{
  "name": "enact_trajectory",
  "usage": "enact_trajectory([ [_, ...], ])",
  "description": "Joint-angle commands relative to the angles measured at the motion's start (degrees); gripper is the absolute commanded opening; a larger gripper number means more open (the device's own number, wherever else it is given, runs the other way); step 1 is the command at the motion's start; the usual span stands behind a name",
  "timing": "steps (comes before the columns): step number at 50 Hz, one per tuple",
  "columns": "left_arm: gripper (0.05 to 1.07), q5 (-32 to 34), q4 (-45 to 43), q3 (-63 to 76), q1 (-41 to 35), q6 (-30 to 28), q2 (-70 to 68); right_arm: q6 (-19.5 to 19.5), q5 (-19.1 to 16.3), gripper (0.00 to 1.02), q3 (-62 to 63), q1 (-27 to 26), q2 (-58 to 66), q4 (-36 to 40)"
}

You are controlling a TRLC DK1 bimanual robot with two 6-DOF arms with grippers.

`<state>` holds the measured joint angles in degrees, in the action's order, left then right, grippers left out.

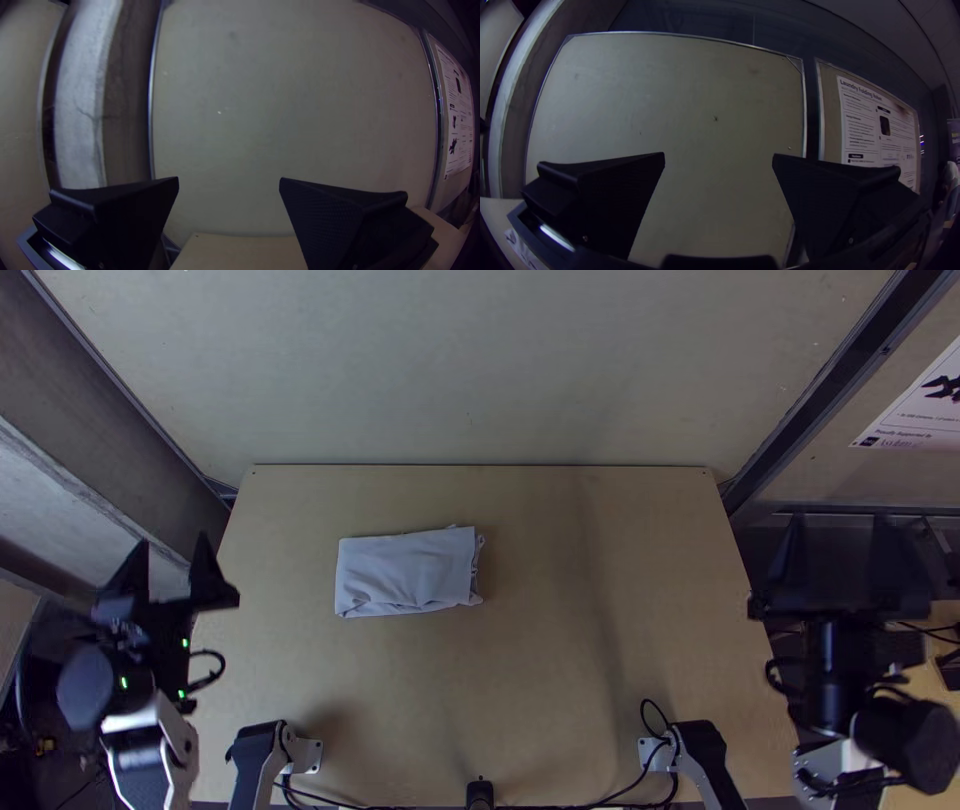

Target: Fold the t-shirt

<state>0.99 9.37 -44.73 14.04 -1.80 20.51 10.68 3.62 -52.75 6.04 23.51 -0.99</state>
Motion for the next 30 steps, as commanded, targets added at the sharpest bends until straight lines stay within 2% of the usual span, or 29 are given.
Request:
enact_trajectory([
  [1,1.02,0.15,-3.48,7.64,0.63,-1.19,-8.74,1.89,0.60,0.99,6.61,-0.95,-6.37,-1.20],
  [10,1.02,0.68,-5.41,18.36,0.90,-1.36,-20.78,1.72,0.60,0.99,16.45,-1.12,-15.86,-0.68],
  [22,1.02,0.68,-10.24,27.33,0.55,0.31,-20.86,3.74,0.78,0.99,29.46,-1.12,-23.51,-1.20],
  [27,1.02,0.68,-14.81,32.69,0.37,0.57,-20.86,2.95,1.13,0.99,35.00,-2.18,-23.77,-1.38],
  [30,1.02,0.76,-15.87,34.71,0.11,1.01,-20.86,2.68,1.13,0.99,38.16,-3.06,-23.77,-4.10],
])
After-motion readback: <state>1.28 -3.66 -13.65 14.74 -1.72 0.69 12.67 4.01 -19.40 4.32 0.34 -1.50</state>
